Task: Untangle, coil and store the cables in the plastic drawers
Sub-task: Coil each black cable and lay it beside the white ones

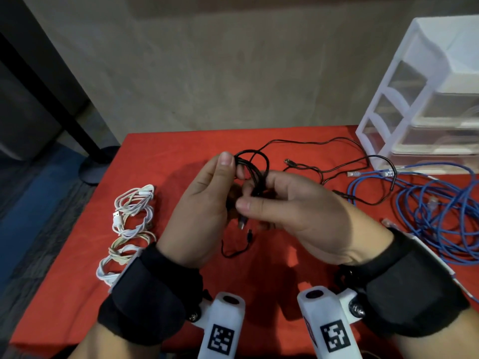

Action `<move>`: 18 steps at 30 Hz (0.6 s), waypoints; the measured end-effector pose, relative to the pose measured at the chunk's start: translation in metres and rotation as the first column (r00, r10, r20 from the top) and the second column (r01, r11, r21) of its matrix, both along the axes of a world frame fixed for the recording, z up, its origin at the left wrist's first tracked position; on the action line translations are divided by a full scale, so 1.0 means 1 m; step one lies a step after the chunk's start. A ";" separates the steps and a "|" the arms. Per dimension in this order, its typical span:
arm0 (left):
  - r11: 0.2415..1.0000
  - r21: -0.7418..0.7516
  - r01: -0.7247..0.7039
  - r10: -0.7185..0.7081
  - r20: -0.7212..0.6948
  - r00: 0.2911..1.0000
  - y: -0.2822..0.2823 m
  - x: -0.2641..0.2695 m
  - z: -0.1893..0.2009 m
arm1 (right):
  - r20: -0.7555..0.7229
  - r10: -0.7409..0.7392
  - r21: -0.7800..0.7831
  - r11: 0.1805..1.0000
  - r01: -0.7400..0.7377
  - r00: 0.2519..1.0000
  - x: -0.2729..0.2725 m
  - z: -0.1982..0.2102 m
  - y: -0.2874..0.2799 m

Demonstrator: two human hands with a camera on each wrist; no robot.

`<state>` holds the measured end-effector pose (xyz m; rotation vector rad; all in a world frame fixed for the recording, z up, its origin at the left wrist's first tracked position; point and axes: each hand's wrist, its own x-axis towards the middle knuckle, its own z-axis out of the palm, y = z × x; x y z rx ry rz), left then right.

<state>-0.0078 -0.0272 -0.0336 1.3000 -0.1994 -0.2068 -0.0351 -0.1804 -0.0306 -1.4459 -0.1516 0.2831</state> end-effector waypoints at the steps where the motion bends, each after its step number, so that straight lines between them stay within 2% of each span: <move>1: 1.000 0.023 -0.017 0.016 0.015 1.000 0.001 0.001 0.001 | 0.015 0.013 -0.038 0.999 -0.012 1.000 0.000 -0.002 0.001; 5: 0.992 0.088 -0.094 0.082 0.137 0.987 0.006 0.004 0.007 | 0.168 0.010 -0.213 0.977 0.026 0.986 0.004 -0.003 -0.005; 7: 0.986 0.058 -0.158 0.148 0.151 0.977 0.014 0.011 0.009 | 0.272 -0.010 -0.378 0.918 0.117 0.962 0.008 -0.002 -0.016; 10: 0.977 -0.041 -0.209 0.211 0.065 0.975 0.022 0.018 0.010 | 0.387 -0.050 -0.535 0.801 0.268 0.921 0.012 0.004 -0.030; 12: 0.966 -0.189 -0.175 0.170 -0.042 0.985 0.016 0.015 0.010 | 0.472 -0.111 -0.581 0.707 0.403 0.875 0.015 0.003 -0.029; 14: 0.936 -0.333 -0.115 0.075 -0.130 0.989 0.008 0.012 0.008 | 0.531 -0.216 -0.527 0.673 0.519 0.819 0.018 -0.005 -0.024; 16: 0.905 -0.415 -0.091 0.011 -0.191 0.982 0.002 0.009 0.006 | 0.495 -0.324 -0.384 0.751 0.537 0.806 0.020 -0.013 -0.018; 18: 0.905 -0.410 -0.117 0.031 -0.212 0.977 -0.002 0.008 0.003 | 0.388 -0.401 -0.205 0.840 0.502 0.830 0.017 -0.015 -0.009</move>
